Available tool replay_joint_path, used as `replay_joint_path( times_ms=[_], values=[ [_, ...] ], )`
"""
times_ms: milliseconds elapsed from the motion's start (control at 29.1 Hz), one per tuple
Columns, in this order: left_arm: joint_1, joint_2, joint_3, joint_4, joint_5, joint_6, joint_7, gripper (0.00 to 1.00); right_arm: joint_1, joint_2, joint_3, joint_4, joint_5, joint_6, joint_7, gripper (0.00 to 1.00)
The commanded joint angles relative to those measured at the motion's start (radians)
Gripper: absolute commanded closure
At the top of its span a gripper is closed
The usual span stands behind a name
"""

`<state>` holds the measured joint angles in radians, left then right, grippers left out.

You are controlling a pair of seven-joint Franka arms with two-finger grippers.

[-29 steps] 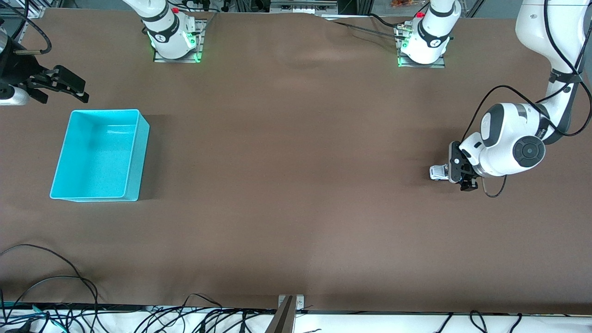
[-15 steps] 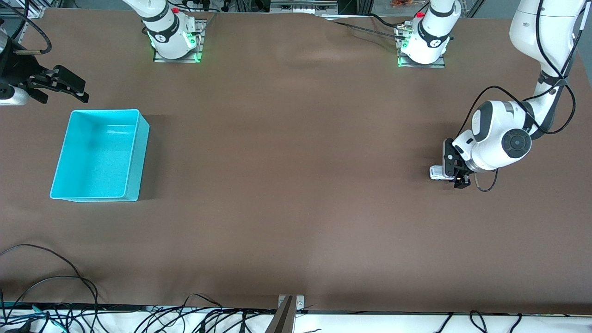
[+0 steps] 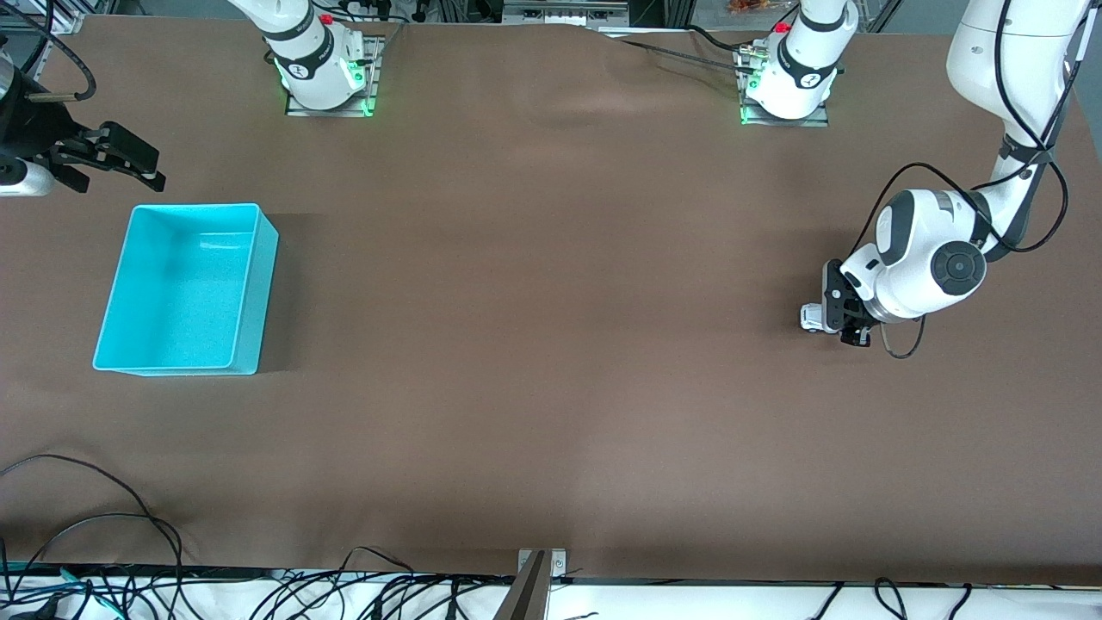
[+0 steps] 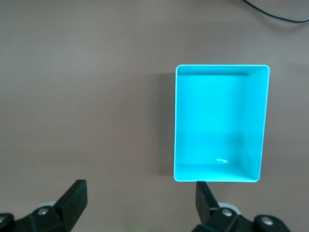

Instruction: Wind and store white jeep toy

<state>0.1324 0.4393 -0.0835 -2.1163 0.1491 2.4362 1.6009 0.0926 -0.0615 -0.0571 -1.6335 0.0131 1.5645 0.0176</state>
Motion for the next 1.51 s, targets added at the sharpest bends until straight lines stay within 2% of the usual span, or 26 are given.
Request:
replay_joint_path(
  times_ms=[0,275,1133,1476],
  values=[
    [0.006,0.007,-0.002,0.009,0.041,0.004,-0.001,1.0,-0.005,-0.011,-0.001,-0.006,0.016,0.0,-0.001,0.0],
    [0.016,0.021,0.002,0.009,0.041,0.004,-0.015,1.0,-0.007,-0.011,-0.001,-0.005,0.016,0.002,-0.001,0.0],
    [0.167,0.047,0.002,0.019,0.044,0.007,0.037,1.0,-0.007,-0.011,0.0,-0.002,0.018,0.002,-0.001,0.0],
    [0.227,0.099,0.004,0.082,0.044,0.003,0.142,1.0,-0.005,-0.011,0.0,-0.002,0.018,0.002,-0.001,0.0]
  ],
)
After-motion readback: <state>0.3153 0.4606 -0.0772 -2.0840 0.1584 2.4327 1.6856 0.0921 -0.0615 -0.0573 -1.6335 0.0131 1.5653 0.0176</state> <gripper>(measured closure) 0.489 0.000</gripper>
